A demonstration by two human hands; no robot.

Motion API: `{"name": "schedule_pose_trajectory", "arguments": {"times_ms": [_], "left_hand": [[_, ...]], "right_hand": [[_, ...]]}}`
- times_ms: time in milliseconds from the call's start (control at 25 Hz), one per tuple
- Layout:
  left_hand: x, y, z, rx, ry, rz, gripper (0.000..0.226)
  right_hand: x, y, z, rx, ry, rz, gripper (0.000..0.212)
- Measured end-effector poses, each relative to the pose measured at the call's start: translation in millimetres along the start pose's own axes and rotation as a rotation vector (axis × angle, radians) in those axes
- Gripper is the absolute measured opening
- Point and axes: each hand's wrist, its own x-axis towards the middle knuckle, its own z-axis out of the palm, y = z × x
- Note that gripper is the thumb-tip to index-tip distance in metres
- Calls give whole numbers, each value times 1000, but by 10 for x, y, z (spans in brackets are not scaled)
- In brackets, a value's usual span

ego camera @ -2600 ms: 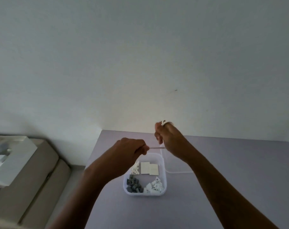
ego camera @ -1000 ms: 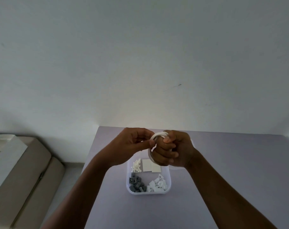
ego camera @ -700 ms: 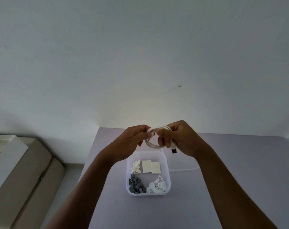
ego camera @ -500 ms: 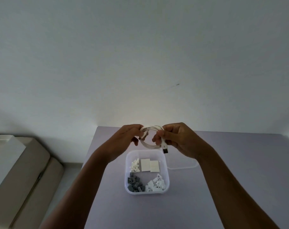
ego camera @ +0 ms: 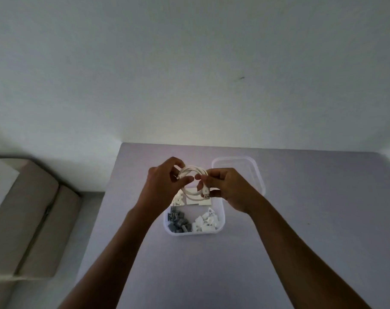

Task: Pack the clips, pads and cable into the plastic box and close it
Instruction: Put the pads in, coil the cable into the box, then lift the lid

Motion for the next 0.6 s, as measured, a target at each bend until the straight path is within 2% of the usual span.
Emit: {"name": "schedule_pose_trajectory", "arguments": {"times_ms": [120,280,600], "left_hand": [[-19,-213,199,-17,40,-22,21],[31,-613,542,81,-7,-73,18],[17,-1426,1306,89,-99,-426,11]], "right_hand": [[112,336,-12,75,5,67,32],[345,789,-93,-33,59,124,30],[819,1672,-107,-634,87,191,22]]}}
